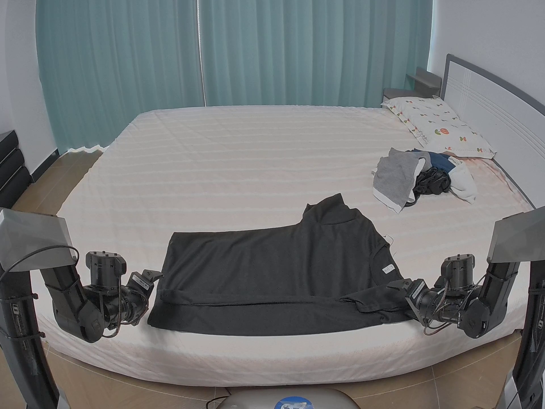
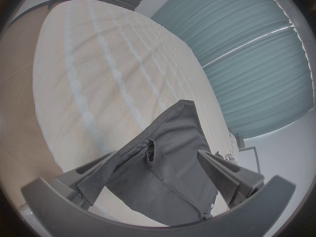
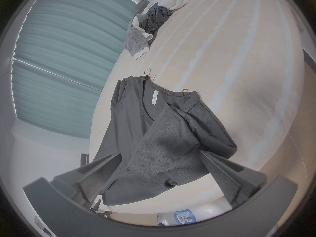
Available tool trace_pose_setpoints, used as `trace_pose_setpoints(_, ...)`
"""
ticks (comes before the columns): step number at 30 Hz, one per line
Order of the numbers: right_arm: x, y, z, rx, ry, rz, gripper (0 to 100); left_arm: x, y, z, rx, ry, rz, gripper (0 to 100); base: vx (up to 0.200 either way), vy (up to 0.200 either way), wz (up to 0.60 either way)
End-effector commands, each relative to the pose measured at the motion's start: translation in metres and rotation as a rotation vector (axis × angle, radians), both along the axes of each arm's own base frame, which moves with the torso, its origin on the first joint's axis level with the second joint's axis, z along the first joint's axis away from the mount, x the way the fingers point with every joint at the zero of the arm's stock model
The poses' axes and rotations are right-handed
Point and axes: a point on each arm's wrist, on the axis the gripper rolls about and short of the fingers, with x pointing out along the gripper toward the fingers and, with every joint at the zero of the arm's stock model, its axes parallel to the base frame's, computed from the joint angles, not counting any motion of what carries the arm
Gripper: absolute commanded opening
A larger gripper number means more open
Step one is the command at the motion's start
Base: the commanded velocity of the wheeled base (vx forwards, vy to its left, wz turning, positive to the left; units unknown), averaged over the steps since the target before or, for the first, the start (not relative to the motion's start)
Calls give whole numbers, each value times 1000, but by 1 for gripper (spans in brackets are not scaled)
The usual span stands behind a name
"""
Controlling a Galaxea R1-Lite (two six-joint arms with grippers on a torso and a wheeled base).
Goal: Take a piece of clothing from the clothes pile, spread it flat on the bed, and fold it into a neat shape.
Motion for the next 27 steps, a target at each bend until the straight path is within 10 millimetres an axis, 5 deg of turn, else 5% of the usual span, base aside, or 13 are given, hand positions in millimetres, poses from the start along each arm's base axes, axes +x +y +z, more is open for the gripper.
trace_pose_setpoints(1, 2, 5, -7, -8, 11, 13, 100, 0, 0, 0, -1, -1, 0, 100, 0, 0, 0)
trace_pose_setpoints(9, 3, 9, -11, -37, -1, 1, 100, 0, 0, -1, 0, 0, 0, 100, 0, 0, 0)
trace_pose_setpoints(10, 2, 9, -12, -41, 3, -2, 0, 1, 0, -1, 0, 0, 0, 100, 0, 0, 0)
trace_pose_setpoints(19, -1, 11, -9, -48, -10, 1, 0, 1, 0, -1, 0, 2, 0, 100, 0, 0, 0)
trace_pose_setpoints(27, -15, 9, 14, -28, -46, 6, 0, 1, 0, -1, 0, 2, 0, 100, 0, 0, 0)
